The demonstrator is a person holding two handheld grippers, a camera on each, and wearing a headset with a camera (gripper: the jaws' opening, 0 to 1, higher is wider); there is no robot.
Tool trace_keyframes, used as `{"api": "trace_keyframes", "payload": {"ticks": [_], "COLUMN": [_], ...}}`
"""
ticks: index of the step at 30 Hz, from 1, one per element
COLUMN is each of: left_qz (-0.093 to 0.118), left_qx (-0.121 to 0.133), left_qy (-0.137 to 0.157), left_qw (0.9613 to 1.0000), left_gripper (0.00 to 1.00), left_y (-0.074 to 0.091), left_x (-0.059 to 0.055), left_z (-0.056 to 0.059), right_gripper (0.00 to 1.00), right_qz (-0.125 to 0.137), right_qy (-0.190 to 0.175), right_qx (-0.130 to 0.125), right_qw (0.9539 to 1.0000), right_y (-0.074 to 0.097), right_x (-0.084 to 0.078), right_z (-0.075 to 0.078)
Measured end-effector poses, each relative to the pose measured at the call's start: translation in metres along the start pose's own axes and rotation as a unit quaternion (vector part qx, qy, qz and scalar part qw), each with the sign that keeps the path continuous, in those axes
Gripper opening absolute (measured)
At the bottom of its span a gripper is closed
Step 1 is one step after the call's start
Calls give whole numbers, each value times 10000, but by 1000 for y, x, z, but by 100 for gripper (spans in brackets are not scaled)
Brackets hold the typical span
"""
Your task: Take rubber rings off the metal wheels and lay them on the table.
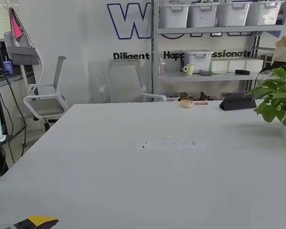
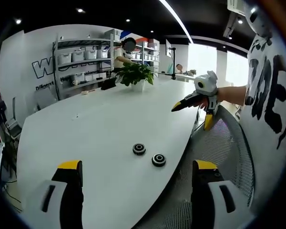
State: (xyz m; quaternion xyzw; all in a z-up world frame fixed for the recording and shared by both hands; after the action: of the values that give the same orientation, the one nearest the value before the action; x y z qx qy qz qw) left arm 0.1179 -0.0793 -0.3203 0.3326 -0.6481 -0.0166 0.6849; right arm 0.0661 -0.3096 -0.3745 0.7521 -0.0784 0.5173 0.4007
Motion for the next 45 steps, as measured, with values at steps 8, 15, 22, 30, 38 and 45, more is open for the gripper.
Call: {"api": "trace_keyframes", "payload": {"ticks": [8, 15, 22, 30, 38, 45], "left_qz": [-24, -41, -51, -103, -120, -127], "left_qx": [1, 60, 96, 35, -31, -65], "left_qy": [-9, 39, 42, 19, -9, -35], "left_qw": [10000, 10000, 9999, 9999, 9999, 9999], "left_gripper": [94, 94, 95, 95, 95, 95], "left_y": [2, 3, 2, -4, -6, -9], "left_x": [-2, -6, -11, -18, -21, -21], "left_z": [0, -4, -6, -2, 0, -2], "right_gripper": [99, 99, 99, 99, 99, 99], "right_qz": [-35, -68, -90, -83, -64, -46], "right_qy": [-29, -43, -25, 25, 17, 35], "right_qx": [37, 61, 103, 203, 233, 216], "right_qw": [10000, 9999, 9999, 9998, 9997, 9997], "right_y": [1, 0, -5, -11, -13, -14], "right_x": [-3, -7, -9, -11, -10, -9], "right_z": [-1, -1, -1, -2, -4, -3]}}
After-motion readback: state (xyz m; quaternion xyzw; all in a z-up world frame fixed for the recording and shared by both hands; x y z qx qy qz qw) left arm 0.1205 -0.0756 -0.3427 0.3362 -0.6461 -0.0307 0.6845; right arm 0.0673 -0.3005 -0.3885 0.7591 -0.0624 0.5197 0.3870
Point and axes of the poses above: the centre of the closed fingertips' face, and the gripper's own axes: y roughly backward along the fingers, z roughly to its right, x roughly out of its top, the point moved 1 cm from there along y, roughly backward along the fingers, and after that the axes turned 3 degrees about -y, right-handed, at the moved point
